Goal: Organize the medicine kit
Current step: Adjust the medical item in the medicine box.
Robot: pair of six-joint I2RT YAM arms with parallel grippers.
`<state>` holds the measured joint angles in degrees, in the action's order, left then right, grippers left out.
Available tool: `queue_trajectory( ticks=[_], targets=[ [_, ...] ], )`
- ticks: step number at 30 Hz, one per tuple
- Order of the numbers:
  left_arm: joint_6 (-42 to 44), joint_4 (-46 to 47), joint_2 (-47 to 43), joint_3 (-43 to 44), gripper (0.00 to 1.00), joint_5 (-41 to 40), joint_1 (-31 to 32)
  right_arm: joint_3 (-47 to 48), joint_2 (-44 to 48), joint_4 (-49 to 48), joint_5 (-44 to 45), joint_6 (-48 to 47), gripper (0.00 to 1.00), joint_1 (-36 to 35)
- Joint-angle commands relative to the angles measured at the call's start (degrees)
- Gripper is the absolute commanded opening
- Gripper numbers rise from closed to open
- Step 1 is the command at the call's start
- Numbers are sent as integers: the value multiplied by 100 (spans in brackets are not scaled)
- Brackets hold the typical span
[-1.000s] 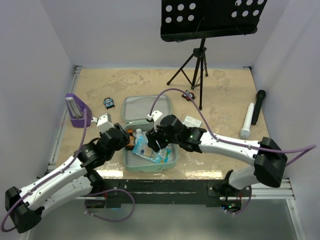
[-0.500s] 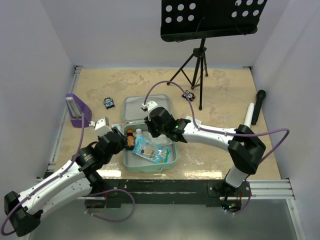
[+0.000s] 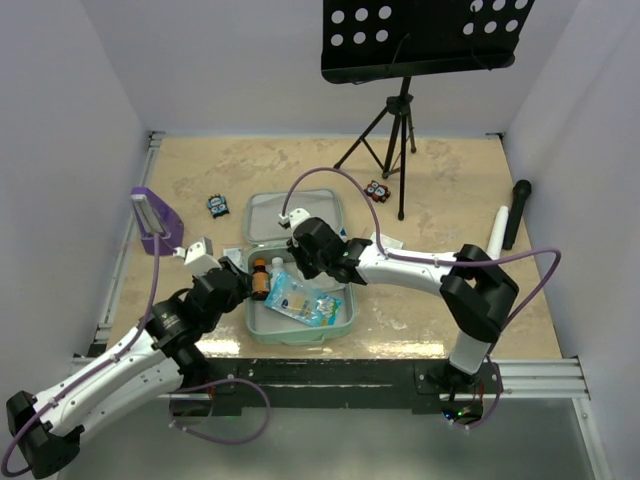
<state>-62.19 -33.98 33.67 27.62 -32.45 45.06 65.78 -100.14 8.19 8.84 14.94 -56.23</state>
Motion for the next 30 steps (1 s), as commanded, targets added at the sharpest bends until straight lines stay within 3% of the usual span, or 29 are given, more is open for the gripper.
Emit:
queue_trajectory(
  ticks=[1,30],
  targets=[
    [-56,119,25,-46,48,-130,-15,128,-67,-71,-312,-175,14,-81],
    [-30,647,403,-274,47,212,-23,-584,478,464,-1201,-791,20,-872]
  ],
)
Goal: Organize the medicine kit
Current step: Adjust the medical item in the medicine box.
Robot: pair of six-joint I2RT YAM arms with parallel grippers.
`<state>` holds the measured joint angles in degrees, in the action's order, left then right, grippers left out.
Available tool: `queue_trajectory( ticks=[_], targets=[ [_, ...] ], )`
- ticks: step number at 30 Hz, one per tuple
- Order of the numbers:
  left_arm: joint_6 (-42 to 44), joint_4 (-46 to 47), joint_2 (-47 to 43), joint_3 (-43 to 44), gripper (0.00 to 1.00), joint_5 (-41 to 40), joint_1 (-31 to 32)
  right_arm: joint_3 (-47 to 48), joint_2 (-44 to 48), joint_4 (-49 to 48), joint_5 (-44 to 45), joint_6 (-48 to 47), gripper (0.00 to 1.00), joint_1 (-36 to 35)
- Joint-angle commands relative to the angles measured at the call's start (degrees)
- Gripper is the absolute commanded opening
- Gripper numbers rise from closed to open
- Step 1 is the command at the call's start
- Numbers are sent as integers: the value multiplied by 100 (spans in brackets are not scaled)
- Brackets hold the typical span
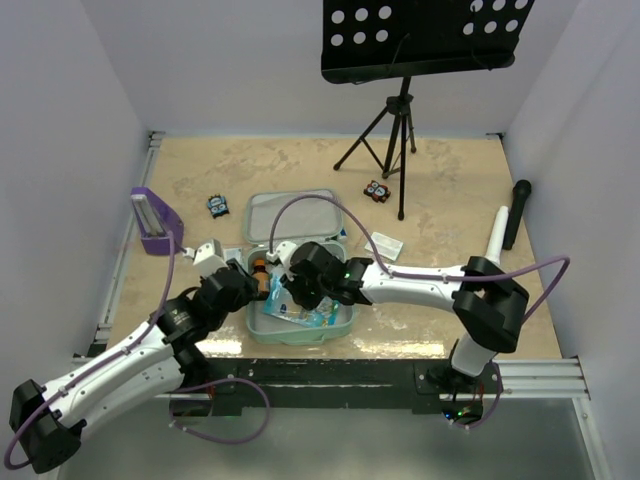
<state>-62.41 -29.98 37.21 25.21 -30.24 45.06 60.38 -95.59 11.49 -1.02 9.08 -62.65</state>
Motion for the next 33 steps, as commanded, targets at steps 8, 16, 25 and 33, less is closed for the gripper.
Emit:
queue_trajectory(
  ticks=[8,16,25,33],
  targets=[
    [-17,220,-21,-34,47,-35,-23,-62,356,30,232,49,21,-432],
    [-34,185,-170,-43,47,-114,-23,290,357,-225,1112,709,16,147],
    [-52,124,-249,-104,47,-140,-15,931,-486,-252,1148,604,15,465],
    [-69,45,-258,-122,47,-175,-23,845,-663,-155,823,410,14,438]
  ],
)
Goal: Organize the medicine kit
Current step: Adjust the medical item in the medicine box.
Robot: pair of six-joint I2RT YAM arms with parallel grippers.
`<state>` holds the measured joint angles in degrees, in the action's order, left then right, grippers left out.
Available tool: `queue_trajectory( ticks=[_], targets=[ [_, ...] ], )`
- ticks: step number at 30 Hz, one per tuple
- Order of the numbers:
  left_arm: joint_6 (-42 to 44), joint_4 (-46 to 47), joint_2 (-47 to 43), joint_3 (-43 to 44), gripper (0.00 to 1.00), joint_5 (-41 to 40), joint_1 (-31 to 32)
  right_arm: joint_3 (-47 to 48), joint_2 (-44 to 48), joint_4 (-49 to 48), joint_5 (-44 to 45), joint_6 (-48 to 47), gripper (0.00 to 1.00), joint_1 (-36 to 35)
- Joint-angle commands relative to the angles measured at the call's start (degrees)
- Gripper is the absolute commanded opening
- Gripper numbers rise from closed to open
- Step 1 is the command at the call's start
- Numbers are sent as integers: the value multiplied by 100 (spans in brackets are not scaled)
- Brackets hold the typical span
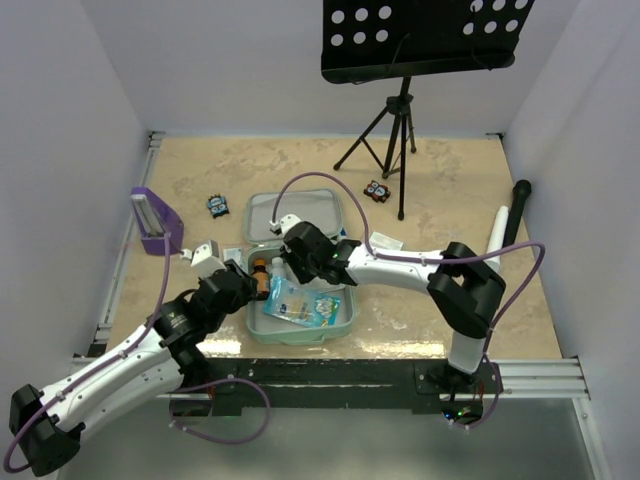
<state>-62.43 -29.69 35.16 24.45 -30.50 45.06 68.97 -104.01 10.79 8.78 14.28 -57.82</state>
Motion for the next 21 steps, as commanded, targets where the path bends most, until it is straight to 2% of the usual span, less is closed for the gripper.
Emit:
queue_trajectory(
  ticks=[1,17,21],
  targets=[
    [-76,42,-44,-54,47,-158,-15,-93,231,-129,-235,-145,14,-62],
    [-102,192,97,-80,47,-53,-23,-613,601,46,-816,-365,16,-634],
    [-102,183,105,-63,47,-70,-23,-692,898,161,-395,-207,16,-660]
  ],
)
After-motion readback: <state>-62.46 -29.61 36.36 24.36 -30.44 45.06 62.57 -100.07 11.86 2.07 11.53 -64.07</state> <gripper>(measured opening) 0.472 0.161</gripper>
